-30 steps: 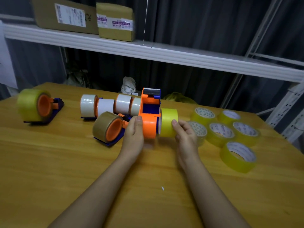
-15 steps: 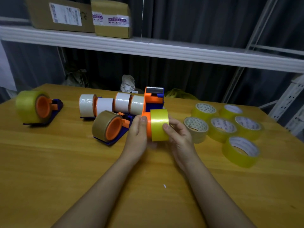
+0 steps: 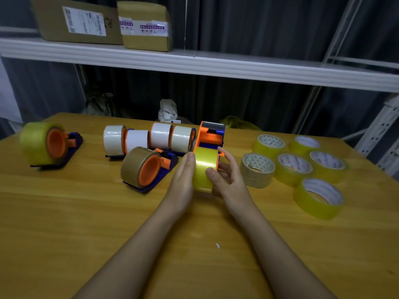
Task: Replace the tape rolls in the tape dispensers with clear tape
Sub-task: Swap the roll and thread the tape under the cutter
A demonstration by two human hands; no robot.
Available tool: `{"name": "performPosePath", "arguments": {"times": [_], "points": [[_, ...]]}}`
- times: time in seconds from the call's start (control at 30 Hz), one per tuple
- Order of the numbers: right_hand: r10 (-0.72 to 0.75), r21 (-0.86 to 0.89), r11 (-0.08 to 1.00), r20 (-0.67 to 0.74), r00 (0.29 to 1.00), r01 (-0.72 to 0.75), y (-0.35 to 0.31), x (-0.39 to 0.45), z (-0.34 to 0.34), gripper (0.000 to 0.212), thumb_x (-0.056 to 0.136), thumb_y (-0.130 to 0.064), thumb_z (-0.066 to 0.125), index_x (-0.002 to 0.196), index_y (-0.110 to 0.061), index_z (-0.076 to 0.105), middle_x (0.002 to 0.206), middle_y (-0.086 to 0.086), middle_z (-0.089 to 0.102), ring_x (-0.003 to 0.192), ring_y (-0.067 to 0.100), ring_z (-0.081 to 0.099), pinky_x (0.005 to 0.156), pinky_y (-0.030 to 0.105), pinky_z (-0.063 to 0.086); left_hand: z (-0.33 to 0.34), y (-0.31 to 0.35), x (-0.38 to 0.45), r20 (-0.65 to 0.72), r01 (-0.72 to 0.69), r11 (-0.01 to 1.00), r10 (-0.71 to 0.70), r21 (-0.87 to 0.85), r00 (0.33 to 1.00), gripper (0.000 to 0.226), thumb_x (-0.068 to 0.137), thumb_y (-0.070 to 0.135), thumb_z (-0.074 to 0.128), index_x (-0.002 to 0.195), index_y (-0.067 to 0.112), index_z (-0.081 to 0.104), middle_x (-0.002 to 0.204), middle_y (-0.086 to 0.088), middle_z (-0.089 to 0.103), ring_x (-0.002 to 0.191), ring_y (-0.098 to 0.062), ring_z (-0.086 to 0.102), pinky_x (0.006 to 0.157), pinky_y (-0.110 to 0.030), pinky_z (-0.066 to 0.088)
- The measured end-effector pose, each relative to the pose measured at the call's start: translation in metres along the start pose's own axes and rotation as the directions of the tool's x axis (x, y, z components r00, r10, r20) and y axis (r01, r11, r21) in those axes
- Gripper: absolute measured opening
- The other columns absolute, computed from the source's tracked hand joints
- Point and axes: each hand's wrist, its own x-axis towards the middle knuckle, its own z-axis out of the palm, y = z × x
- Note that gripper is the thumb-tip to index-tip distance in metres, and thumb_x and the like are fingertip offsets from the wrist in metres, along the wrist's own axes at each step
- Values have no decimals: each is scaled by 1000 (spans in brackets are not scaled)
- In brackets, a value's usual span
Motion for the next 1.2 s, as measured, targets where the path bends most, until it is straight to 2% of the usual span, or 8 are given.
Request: {"name": "performPosePath", "arguments": {"times": [0.17, 0.3, 0.4, 0.57, 0.67, 0.77, 0.87, 1.2], "points": [[12, -21, 1000, 29, 1000, -11, 1, 0, -1, 69, 71, -46, 73, 131, -46, 39, 132, 1, 51, 119, 20, 54, 65, 20, 52, -3, 4, 1, 27, 35, 999, -34, -9, 999, 20, 101, 21, 38, 106, 23, 57, 84, 8, 66, 75, -2, 65, 58, -16, 49], [-17, -96, 995, 105, 994, 27, 3, -1, -6, 93, 66, -32, 82, 141, -43, 29, 138, -4, 43, 122, 14, 53, 80, 25, 53, -6, 4, 4, -16, 92, 996, -92, 9, 996, 20, 97, 18, 40, 93, 25, 58, 89, -2, 60, 87, -19, 57, 79, -35, 44], [-25, -110, 993, 117, 993, 38, 1, -3, -8, 107, 70, -8, 84, 145, -46, 19, 140, -8, 37, 124, 9, 51, 82, 23, 54, -9, 3, 4, 0, 92, 996, -92, -17, 996, 24, 76, 27, 43, 93, 25, 60, 88, -5, 58, 84, -20, 56, 77, -37, 42], [84, -46, 996, 47, 995, -81, -6, -4, -3, 60, 72, -36, 72, 124, -43, 42, 124, 1, 54, 92, 5, 67, 72, 29, 58, -11, 0, 0, 136, -21, 1000, 18, 23, 991, 34, 75, 24, 41, 106, 23, 56, 91, 2, 58, 77, -3, 59, 67, -20, 47], [193, 34, 980, 34, 981, -195, -5, -2, -1, 64, 65, -54, 63, 123, -37, 45, 114, 6, 58, 92, 18, 68, 75, 41, 60, -10, -1, -3, 197, -55, 998, 49, 26, 979, 34, 78, 22, 41, 110, 22, 52, 91, 3, 58, 75, 2, 58, 65, -15, 48], [174, 50, 983, 31, 984, -175, -5, -1, 1, 52, 64, -51, 64, 112, -36, 50, 110, 7, 58, 91, 22, 68, 80, 52, 58, -12, -1, -3, 200, -60, 997, 51, 39, 979, 33, 79, 23, 40, 109, 24, 53, 91, 3, 58, 76, 1, 58, 64, -16, 48], [97, -19, 995, 25, 995, -96, -2, -2, 0, 75, 66, -45, 74, 133, -31, 44, 117, 0, 55, 93, 18, 68, 81, 57, 55, -15, -4, 2, 149, -26, 998, 18, 52, 989, 31, 79, 26, 41, 106, 26, 56, 91, 3, 59, 79, -3, 58, 67, -20, 47], [-117, -260, 955, 115, 986, 144, -3, -6, -7, 109, 64, -19, 90, 144, -52, 23, 148, -18, 26, 129, -3, 42, 96, 20, 48, -17, -1, 8, 23, 96, 995, -96, -8, 995, 37, 71, 30, 43, 104, 24, 61, 98, -4, 60, 90, -17, 57, 72, -29, 46]]}}
